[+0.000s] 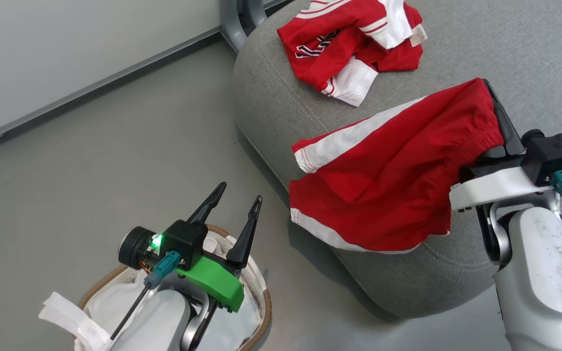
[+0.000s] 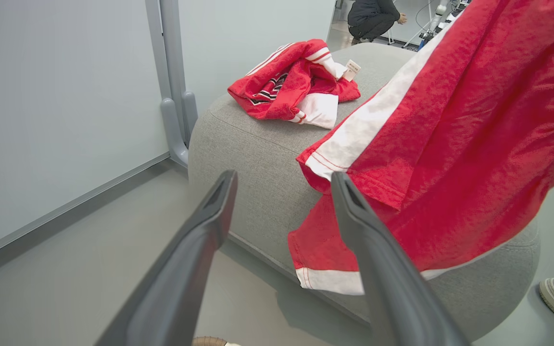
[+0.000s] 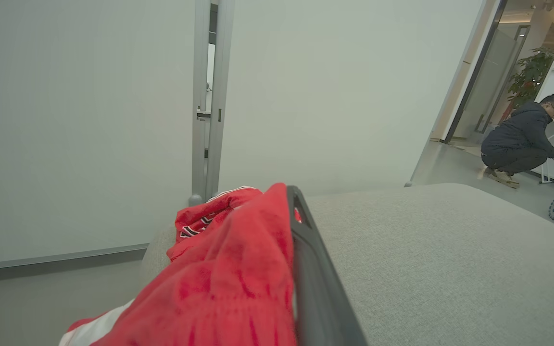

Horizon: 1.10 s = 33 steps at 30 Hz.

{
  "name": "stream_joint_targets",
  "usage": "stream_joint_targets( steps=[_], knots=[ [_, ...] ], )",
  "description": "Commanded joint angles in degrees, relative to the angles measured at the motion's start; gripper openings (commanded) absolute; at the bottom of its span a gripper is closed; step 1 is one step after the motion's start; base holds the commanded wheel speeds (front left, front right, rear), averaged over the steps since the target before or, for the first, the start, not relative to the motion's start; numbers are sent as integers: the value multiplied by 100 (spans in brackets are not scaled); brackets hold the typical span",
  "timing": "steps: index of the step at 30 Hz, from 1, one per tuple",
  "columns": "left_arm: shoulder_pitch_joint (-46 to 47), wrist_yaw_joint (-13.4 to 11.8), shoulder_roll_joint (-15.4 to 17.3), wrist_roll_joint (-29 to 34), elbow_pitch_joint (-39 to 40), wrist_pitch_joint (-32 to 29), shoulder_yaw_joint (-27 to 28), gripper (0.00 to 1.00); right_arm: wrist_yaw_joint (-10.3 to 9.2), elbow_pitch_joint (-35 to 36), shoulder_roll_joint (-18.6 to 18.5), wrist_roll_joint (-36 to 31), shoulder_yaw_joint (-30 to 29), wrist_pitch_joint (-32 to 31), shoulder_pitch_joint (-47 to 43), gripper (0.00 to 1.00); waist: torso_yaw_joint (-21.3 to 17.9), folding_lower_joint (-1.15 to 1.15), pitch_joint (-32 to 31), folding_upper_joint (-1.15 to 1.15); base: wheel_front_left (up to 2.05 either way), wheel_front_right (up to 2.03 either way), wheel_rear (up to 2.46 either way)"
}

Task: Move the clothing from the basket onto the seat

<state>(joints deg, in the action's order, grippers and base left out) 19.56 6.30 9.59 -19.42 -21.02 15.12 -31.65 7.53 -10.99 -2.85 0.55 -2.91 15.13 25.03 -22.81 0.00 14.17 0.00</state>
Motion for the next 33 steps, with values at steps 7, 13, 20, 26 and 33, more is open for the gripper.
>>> stream_joint_targets(
  steps=[7, 13, 20, 26, 33],
  knots=[
    [302, 43, 80, 107, -32, 4, -71, 100, -8, -127, -15, -378, -282, 3, 1025, 0, 28, 0, 629, 0, 0, 0, 0],
    [601, 61, 88, 189, -3, -12, -202, 100, -8, -476, -107, -959, -753, 3, 2556, 0, 456, 0, 1098, 0, 0, 0, 0],
    [928, 40, 0, 337, 130, -7, -337, 100, -8, -905, -798, -1404, -1385, 3, 3845, 0, 1099, 0, 1666, 0, 0, 0, 0],
    [1149, 24, -85, 460, 359, 1, -470, 100, -8, -1459, -1358, -1764, -1846, 3, 4007, 0, 1639, 0, 2208, 0, 0, 0, 0],
    [1301, 6, -171, 517, 478, 8, -518, 100, -8, -1988, -1350, -2068, -2158, 3, 3417, 0, 1909, 0, 2540, 0, 0, 0, 0]
  ],
)
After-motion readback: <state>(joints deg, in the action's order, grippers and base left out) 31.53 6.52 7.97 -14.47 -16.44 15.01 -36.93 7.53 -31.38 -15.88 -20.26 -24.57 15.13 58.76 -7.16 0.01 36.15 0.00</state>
